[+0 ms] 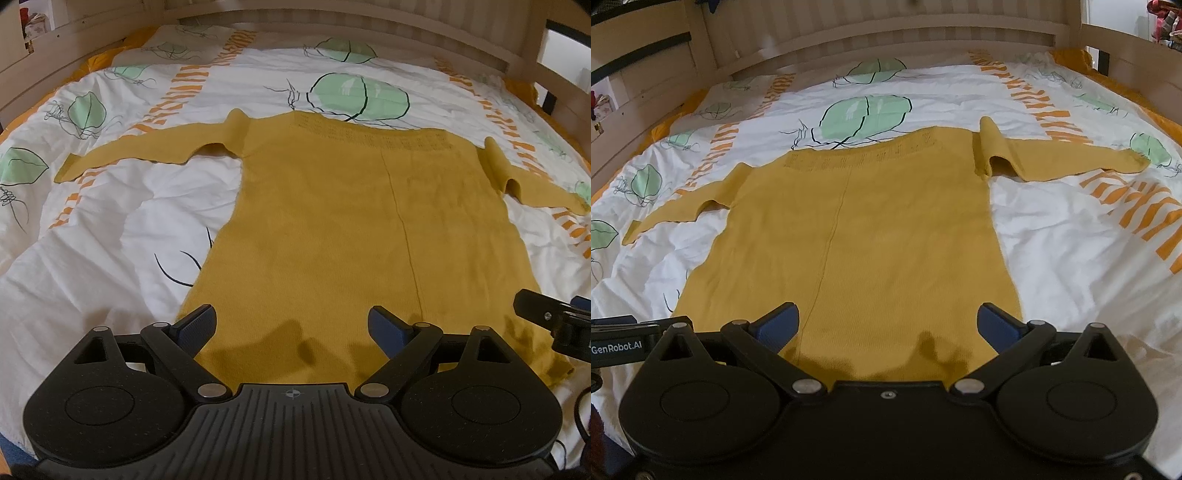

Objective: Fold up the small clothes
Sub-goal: 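Hold both tools above the flat yellow sweater, aiming at its sleeves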

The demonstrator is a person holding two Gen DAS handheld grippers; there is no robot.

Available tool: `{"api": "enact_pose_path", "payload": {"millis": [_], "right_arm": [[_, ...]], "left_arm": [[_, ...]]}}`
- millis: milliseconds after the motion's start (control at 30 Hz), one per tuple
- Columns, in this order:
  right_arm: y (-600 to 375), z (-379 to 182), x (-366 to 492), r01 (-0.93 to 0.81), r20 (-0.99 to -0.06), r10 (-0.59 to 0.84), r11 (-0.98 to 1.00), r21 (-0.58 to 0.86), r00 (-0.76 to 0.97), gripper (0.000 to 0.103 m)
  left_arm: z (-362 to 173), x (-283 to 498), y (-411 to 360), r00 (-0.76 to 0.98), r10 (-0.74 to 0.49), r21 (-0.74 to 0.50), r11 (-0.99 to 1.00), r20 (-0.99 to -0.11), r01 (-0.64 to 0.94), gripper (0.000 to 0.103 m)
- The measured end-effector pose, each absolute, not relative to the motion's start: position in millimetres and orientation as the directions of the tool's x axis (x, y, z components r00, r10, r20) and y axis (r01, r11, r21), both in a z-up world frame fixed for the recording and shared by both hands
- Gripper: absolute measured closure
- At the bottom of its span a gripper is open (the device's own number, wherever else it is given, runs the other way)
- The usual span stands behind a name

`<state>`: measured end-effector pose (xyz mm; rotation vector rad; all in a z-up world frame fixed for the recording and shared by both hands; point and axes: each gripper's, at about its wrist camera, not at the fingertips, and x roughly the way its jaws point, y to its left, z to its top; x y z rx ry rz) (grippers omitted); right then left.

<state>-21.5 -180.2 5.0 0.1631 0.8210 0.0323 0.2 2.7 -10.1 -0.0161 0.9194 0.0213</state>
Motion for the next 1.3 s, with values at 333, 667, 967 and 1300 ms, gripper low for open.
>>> {"api": "enact_pose_path", "payload": {"millis": [333, 667, 967, 1300], "right_arm": [[-180, 0, -22, 0.035, -0.737, 0.101, 0.985, 0.167, 0.668, 0.001], [-180, -5, -20, 0.041, -0.750, 0.109, 0.983, 0.179, 0.652, 0.001], [-179, -12, -15, 0.041, -0.768, 0.116, 0.982, 0.182, 0.629, 0.001], [-187, -30, 2, 0.050, -0.806, 0.162, 0.972, 0.230, 0.569, 0.001]], "left_arm": [[-13, 1, 1, 0.598, 0.011, 0.000, 1.000, -0.802, -0.018, 0.013], [-18, 4, 0, 0.582, 0.011, 0.003, 1.000, -0.813, -0.015, 0.013], [-25, 10, 0, 0.564, 0.008, 0.002, 1.000, -0.826, -0.012, 0.013], [-36, 31, 0, 0.537, -0.003, -0.008, 1.000, -0.844, -0.007, 0.013]]}}
